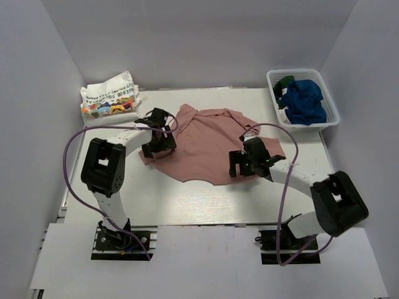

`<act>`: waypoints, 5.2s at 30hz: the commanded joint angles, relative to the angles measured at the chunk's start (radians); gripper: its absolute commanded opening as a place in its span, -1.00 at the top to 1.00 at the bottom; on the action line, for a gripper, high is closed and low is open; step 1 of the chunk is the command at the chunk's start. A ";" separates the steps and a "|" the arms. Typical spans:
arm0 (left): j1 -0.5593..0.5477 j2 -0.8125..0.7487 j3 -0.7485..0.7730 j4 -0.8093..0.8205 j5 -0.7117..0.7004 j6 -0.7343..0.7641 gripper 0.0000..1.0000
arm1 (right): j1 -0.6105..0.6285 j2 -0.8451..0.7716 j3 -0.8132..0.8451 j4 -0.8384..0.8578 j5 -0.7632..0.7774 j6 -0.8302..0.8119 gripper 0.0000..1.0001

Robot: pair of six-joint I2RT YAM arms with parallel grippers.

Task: Fold and stack the t-shirts

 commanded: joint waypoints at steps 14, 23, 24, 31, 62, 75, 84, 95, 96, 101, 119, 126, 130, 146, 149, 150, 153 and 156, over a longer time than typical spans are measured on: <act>-0.086 -0.363 -0.297 -0.043 0.117 -0.070 -1.00 | 0.001 -0.347 -0.003 -0.311 0.198 0.167 -0.81; -0.115 -0.251 -0.297 0.054 0.117 -0.142 -1.00 | -0.002 -0.328 -0.130 -0.172 0.231 0.273 -0.81; -0.115 -0.236 -0.297 0.065 0.103 -0.156 -1.00 | -0.004 -0.318 -0.141 -0.152 0.230 0.262 -0.81; -0.115 -0.137 -0.265 0.065 0.065 -0.179 -0.96 | -0.015 -0.114 -0.118 -0.029 0.222 0.279 -0.81; -0.115 -0.769 0.010 0.239 -0.023 0.045 1.00 | -0.005 -0.573 0.253 -0.002 0.186 -0.034 1.00; -0.095 -0.961 0.424 0.275 0.239 0.163 1.00 | -0.012 -0.645 0.859 -0.239 -0.302 -0.130 1.00; -0.086 -0.983 0.729 0.214 0.358 0.174 1.00 | -0.015 -0.659 1.106 -0.248 -0.511 -0.112 1.00; -0.086 -0.828 0.664 0.218 0.079 0.186 1.00 | -0.012 -0.573 0.927 -0.141 -0.128 -0.131 1.00; -0.086 -0.803 0.635 0.227 0.053 0.186 1.00 | -0.012 -0.549 0.857 -0.132 -0.033 -0.126 1.00; -0.086 -0.612 0.314 0.305 -0.140 0.102 1.00 | -0.025 -0.342 0.637 0.003 0.254 -0.094 1.00; -0.022 0.109 0.481 0.121 -0.074 0.131 -1.00 | -0.183 0.272 0.582 -0.066 -0.015 -0.008 -0.81; -0.052 -0.068 0.123 0.206 0.121 0.093 -1.00 | -0.180 0.298 0.532 -0.055 -0.083 -0.041 -0.81; -0.072 -0.163 -0.073 0.273 0.242 0.053 -1.00 | -0.176 0.367 0.541 -0.056 -0.114 -0.052 -0.81; -0.043 0.088 -0.015 0.206 0.147 0.045 -1.00 | -0.159 0.312 0.324 -0.081 0.072 0.027 -0.81; -0.015 0.183 0.114 0.178 0.129 0.070 -1.00 | -0.127 0.228 0.211 -0.072 0.083 0.060 -0.81; 0.001 0.247 0.158 0.160 0.129 0.082 -1.00 | -0.101 0.179 0.165 -0.072 0.072 0.072 -0.81; 0.032 0.407 0.452 0.086 0.138 0.096 -1.00 | -0.029 0.101 0.045 -0.082 0.011 0.119 -0.81; 0.043 0.530 0.733 0.028 0.187 0.142 -1.00 | 0.072 0.044 -0.044 -0.062 -0.102 0.162 -0.81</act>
